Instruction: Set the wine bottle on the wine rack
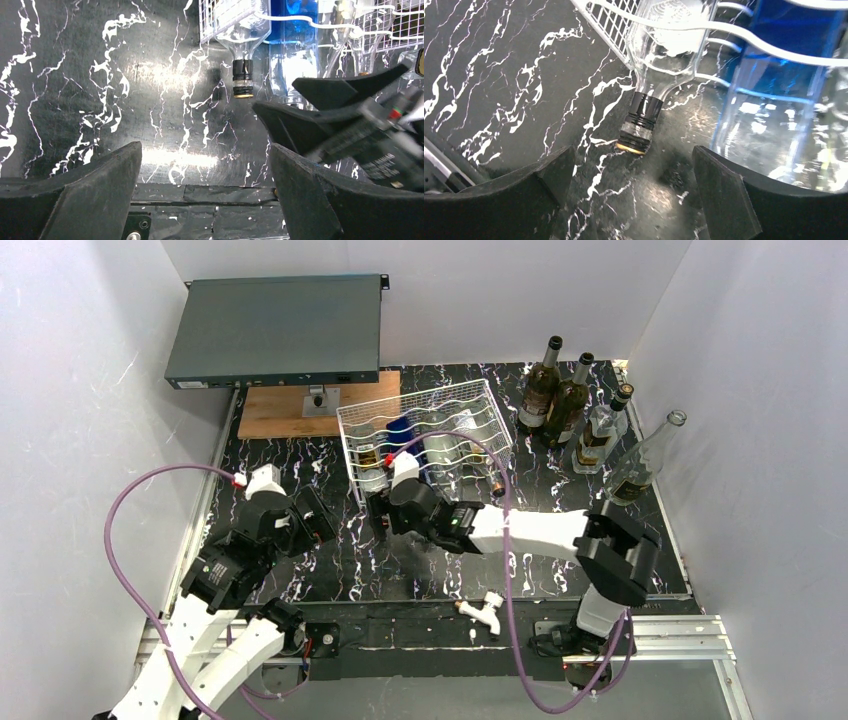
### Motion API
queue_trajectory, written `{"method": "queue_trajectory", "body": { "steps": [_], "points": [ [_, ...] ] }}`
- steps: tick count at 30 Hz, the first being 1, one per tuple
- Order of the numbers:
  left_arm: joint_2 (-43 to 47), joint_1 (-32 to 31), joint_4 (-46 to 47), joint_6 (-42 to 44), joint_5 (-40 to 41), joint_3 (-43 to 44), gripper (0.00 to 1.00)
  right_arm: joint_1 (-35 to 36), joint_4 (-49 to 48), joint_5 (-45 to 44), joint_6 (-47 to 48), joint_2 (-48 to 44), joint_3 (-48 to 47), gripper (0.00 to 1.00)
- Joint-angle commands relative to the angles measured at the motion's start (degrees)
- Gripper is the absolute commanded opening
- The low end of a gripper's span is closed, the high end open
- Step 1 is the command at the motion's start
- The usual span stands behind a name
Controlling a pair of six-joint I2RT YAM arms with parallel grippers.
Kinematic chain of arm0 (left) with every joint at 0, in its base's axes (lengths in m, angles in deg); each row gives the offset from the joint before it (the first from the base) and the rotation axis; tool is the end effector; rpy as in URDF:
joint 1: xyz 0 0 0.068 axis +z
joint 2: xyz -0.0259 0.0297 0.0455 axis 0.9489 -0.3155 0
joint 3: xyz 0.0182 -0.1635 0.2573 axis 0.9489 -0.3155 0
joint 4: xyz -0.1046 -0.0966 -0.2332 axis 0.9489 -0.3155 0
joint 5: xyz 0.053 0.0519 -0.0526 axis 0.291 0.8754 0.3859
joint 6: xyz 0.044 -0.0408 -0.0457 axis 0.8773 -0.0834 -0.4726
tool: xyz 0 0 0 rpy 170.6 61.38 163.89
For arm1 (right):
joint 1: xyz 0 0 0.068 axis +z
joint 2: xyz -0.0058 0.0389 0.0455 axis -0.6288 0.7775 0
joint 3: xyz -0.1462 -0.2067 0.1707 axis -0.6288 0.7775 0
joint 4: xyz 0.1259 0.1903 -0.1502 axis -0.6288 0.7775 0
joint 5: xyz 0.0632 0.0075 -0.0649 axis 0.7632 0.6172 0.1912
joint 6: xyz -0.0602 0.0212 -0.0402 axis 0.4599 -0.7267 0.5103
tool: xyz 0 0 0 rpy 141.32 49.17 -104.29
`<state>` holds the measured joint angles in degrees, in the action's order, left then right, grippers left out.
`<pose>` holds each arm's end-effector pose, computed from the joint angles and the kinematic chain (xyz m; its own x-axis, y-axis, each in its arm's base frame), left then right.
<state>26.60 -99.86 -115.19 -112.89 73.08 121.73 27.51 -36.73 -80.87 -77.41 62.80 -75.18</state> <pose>0.1059 -0.0396 0.3335 -0.5540 -0.4646 -0.6908 -0.1368 0.8693 -0.4750 0.1898 0.3758 0.2419 -0.5187 -0.0799 -0.8512 -0.5351 0.8069 0.2503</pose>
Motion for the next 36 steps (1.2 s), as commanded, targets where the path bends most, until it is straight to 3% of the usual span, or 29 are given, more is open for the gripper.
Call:
{"method": "queue_trajectory", "body": {
  "steps": [1,7,14,19,25,36],
  "points": [
    [-1.93,-0.15,0.27,4.39,1.71,3.38,0.98,-0.84,9.43,0.12,6.58,-7.48,-2.83,0.98],
    [-4.29,-0.18,1.92,7.64,-0.99,6.26,0.98,-6.25,20.22,-6.27,12.82,-15.88,-4.46,0.98],
    [-5.3,-0.15,3.03,10.46,-6.83,7.94,0.98,-21.85,29.89,-8.34,19.77,-22.14,-11.04,0.98],
    [-4.68,-0.14,3.55,9.67,-9.96,7.45,0.98,-31.7,36.91,-6.9,19.72,-18.84,-21.12,0.99],
    [-5.46,-0.14,3.66,10.45,-13.46,8.0,0.98,-39.22,37.53,-5.62,18.96,-12.59,-30.99,0.98],
    [-5.07,-0.14,3.37,10.25,-15.82,7.2,0.98,-46.73,37.03,-3.17,20.5,0.08,-47.55,0.98]
  ]
}}
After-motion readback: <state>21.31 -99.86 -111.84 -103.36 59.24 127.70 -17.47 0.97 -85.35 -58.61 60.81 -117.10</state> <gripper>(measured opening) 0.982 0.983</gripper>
